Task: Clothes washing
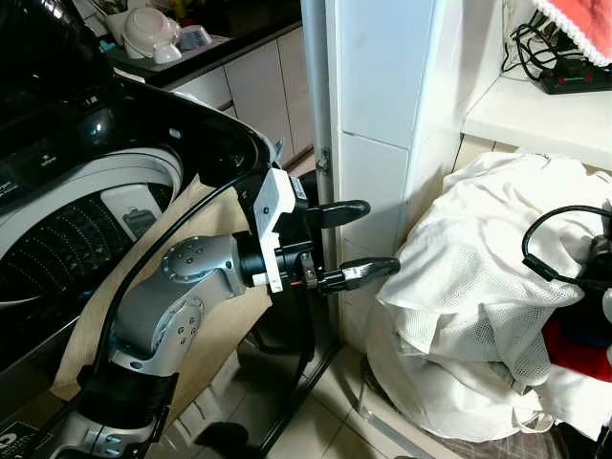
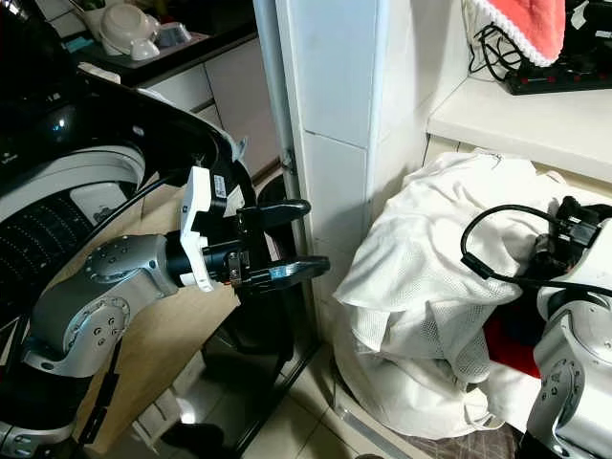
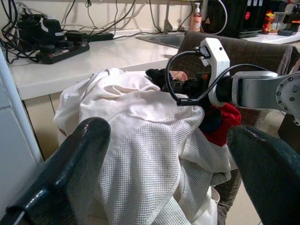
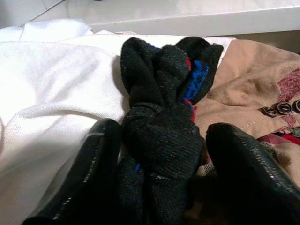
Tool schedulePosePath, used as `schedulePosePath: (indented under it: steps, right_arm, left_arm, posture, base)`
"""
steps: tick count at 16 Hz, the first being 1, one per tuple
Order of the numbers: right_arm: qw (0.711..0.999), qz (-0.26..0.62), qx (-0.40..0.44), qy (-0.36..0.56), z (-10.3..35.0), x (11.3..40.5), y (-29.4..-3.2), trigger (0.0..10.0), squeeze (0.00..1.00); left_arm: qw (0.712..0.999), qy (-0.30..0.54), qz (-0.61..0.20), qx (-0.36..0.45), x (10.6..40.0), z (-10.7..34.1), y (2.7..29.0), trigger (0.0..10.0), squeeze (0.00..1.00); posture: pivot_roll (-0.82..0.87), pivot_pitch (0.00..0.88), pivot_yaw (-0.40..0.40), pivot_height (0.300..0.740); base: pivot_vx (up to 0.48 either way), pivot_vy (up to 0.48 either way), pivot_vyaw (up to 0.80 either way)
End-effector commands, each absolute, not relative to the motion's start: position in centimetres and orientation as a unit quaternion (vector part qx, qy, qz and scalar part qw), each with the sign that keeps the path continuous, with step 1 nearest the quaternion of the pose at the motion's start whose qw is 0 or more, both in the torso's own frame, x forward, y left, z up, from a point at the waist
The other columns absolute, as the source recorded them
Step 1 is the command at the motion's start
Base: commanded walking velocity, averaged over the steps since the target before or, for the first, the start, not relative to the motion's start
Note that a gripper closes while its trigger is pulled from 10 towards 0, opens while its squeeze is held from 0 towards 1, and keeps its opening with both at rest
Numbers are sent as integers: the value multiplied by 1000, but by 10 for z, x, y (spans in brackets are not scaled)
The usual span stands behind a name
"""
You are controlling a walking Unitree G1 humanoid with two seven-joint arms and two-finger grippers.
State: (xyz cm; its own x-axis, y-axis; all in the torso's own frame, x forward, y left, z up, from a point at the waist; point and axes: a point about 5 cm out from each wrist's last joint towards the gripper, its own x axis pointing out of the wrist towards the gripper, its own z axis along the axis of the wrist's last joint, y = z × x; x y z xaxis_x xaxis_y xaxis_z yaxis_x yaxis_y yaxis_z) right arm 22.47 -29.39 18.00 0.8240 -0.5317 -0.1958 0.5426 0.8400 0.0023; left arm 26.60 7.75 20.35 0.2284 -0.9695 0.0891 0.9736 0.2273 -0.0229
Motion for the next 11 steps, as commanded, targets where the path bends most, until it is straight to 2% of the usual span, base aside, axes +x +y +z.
schedulePosePath:
  steps: [1, 11]
  right_arm:
    - [957, -273, 35, 94, 179, 227, -292, 0, 0]
    - [958, -273, 34, 84, 182, 227, -289, 0, 0]
  left_arm:
    - [787, -26, -615, -33, 265, 205, 82, 10000, 0]
    - [787, -27, -615, -31, 266, 205, 81, 10000, 0]
  posture:
    - [-192, 0, 115, 740]
    - [-201, 0, 118, 740]
  base:
    - [0, 0, 0]
    - [0, 0, 0]
